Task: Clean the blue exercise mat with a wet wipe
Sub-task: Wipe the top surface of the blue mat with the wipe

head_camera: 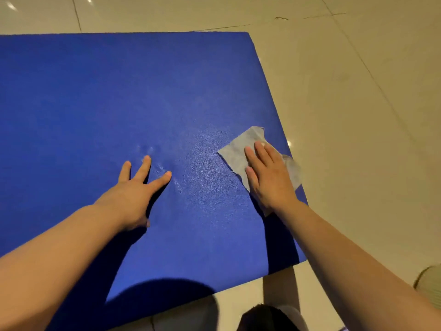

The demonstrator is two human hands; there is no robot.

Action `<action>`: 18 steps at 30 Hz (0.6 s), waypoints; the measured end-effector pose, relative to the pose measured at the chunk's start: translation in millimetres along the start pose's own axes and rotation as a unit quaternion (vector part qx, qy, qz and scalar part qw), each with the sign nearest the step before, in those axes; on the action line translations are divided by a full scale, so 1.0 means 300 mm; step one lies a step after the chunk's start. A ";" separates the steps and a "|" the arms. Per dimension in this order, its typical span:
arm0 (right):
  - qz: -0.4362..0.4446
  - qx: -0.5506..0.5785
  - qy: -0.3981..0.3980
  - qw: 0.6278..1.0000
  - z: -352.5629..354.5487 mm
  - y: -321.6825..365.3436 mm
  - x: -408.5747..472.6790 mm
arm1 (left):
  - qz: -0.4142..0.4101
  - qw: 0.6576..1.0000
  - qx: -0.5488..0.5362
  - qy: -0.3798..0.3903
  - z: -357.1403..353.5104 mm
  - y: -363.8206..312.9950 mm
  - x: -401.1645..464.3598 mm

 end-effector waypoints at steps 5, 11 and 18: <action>0.087 -0.053 0.065 0.993 -0.096 0.104 -0.116 | 0.005 1.000 -0.016 -0.010 -0.004 -0.003 0.007; 0.171 -0.041 0.093 0.980 -0.155 0.231 -0.333 | -0.003 1.000 -0.002 0.004 -0.001 0.021 0.021; -0.145 -0.003 0.100 0.984 0.000 -0.260 -0.322 | 0.000 1.000 -0.003 -0.005 0.002 0.033 0.031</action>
Point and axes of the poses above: each hand's wrist, its own x-axis towards the middle knuckle, its own z-axis out of the back of the hand, y = z × x, the point moved 8 cm from there along x, towards the middle knuckle, and after that the axes turned 2 degrees about -z, right-handed, at the moved point
